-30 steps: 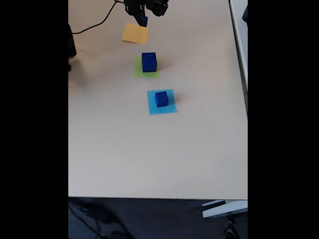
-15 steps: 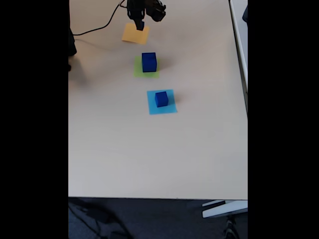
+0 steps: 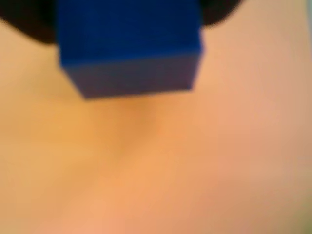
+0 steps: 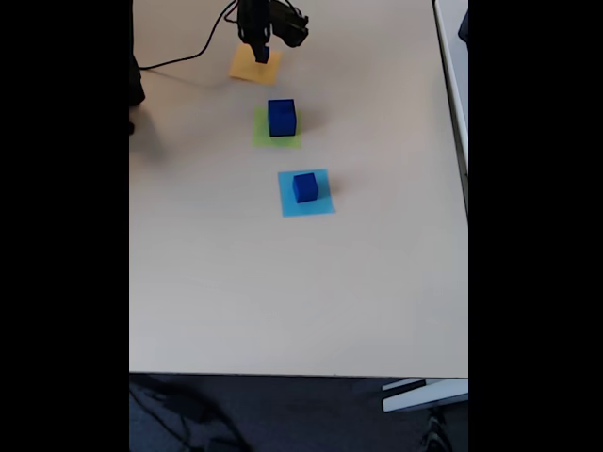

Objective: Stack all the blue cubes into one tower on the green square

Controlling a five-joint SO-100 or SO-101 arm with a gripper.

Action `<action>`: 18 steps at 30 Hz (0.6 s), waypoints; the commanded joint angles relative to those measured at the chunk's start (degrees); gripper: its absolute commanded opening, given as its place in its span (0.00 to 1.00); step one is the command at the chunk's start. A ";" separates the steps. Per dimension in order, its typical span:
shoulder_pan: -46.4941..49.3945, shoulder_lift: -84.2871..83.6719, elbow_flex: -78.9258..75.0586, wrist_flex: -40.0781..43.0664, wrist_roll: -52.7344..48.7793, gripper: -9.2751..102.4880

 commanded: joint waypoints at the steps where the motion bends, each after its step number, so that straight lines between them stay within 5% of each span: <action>1: -0.26 1.85 0.62 -0.53 1.93 0.08; 18: -0.09 1.58 1.32 -0.97 2.64 0.14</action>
